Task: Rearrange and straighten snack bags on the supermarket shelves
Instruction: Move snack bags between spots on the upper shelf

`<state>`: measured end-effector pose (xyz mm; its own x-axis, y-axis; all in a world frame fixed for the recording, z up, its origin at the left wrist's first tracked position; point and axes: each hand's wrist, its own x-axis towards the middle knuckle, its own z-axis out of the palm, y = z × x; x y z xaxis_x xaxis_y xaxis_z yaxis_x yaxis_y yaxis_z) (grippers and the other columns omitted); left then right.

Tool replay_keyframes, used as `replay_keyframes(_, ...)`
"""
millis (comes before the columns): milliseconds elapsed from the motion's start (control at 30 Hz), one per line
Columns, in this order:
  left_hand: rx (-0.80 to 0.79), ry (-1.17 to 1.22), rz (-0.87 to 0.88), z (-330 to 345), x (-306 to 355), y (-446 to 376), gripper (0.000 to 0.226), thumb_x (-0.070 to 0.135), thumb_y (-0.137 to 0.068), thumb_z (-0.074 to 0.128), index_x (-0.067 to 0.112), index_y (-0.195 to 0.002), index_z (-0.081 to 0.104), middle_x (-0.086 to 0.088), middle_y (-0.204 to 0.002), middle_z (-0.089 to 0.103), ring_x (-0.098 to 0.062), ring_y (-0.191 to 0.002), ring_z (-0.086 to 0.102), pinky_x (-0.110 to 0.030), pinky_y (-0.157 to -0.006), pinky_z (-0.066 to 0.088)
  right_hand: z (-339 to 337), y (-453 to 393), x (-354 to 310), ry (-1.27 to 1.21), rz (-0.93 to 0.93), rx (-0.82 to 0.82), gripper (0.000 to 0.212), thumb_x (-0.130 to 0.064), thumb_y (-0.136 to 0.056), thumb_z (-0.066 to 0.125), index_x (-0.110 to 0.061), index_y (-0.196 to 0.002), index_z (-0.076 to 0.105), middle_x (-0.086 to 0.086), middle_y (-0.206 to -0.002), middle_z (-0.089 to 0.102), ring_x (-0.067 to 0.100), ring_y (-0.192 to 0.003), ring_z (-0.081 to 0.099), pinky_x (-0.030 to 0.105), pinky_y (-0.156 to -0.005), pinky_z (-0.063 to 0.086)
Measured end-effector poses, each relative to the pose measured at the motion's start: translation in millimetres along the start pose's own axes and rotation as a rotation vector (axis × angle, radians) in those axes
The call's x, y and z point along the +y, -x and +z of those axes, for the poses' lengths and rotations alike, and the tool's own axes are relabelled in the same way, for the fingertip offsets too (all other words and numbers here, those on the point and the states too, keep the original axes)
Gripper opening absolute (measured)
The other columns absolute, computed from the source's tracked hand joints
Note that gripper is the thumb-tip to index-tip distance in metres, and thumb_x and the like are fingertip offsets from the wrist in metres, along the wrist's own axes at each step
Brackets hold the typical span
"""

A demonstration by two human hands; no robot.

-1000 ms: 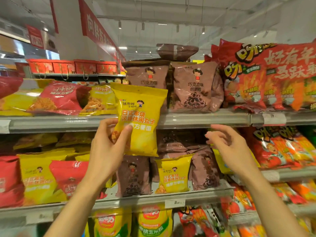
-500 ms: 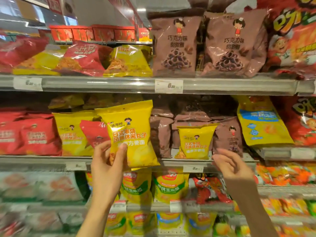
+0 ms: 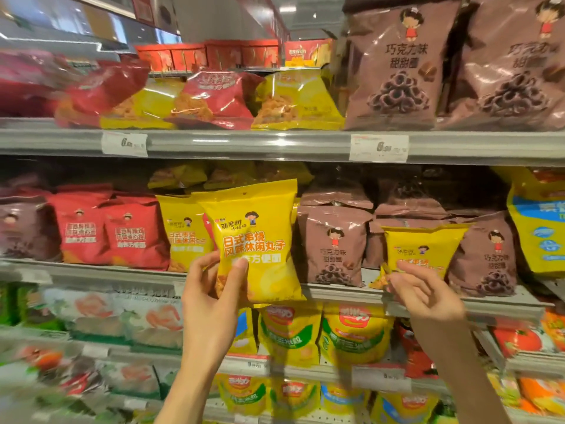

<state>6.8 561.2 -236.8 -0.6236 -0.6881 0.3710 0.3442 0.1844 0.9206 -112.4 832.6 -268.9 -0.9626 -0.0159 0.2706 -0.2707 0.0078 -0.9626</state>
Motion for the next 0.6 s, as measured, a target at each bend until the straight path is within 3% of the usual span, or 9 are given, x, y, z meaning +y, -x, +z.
replay_keyframes(100,-0.041,0.045,0.000,-26.0,-5.0,-20.8,0.035,0.038,-0.079,0.074,0.026,-0.109,0.060,-0.004,-0.098,0.077,-0.012,-0.088,0.074,-0.023,-0.070,0.058,29.0,7.9,-3.6,0.041,-0.051,-0.031,0.023,-0.018,-0.095,0.067,-0.018,-0.118,0.065,-0.013,-0.079,0.066,-0.001,-0.070,0.061,0.007,-0.069,0.049)
replay_keyframes(233,-0.101,0.050,0.047,-74.4,-5.9,-55.4,0.028,0.039,-0.079,0.074,0.034,-0.102,0.059,-0.004,-0.090,0.074,-0.005,-0.071,0.067,-0.015,-0.055,0.051,84.8,31.5,-14.4,0.056,-0.085,0.045,0.031,-0.036,-0.084,0.069,-0.023,-0.113,0.067,0.002,-0.082,0.067,0.001,-0.070,0.059,0.007,-0.065,0.047)
replay_keyframes(367,-0.152,0.083,0.038,-124.5,-7.3,-90.0,0.031,0.037,-0.079,0.074,0.029,-0.105,0.059,0.009,-0.087,0.075,-0.002,-0.070,0.067,-0.014,-0.059,0.052,151.5,52.6,-21.8,0.073,-0.082,0.084,0.018,-0.027,-0.091,0.072,-0.023,-0.108,0.069,-0.005,-0.081,0.069,0.000,-0.066,0.057,0.005,-0.062,0.044)
replay_keyframes(467,-0.190,0.082,0.046,-153.8,-6.7,-112.5,0.031,0.036,-0.081,0.074,0.024,-0.107,0.060,0.003,-0.089,0.076,-0.005,-0.069,0.066,-0.015,-0.059,0.051,189.0,67.4,-32.6,0.103,-0.077,0.078,0.016,-0.019,-0.093,0.071,-0.021,-0.109,0.069,-0.017,-0.072,0.065,-0.003,-0.060,0.053,0.006,-0.058,0.042)
replay_keyframes(600,-0.177,0.097,0.055,-177.6,-4.3,-134.7,0.031,0.040,-0.079,0.074,0.029,-0.104,0.060,-0.007,-0.085,0.075,-0.018,-0.070,0.069,-0.027,-0.064,0.056,217.3,78.3,-56.7,0.164,-0.104,0.083,0.017,-0.022,-0.094,0.070,-0.028,-0.110,0.070,0.003,-0.089,0.073,0.009,-0.079,0.067,0.010,-0.071,0.049)
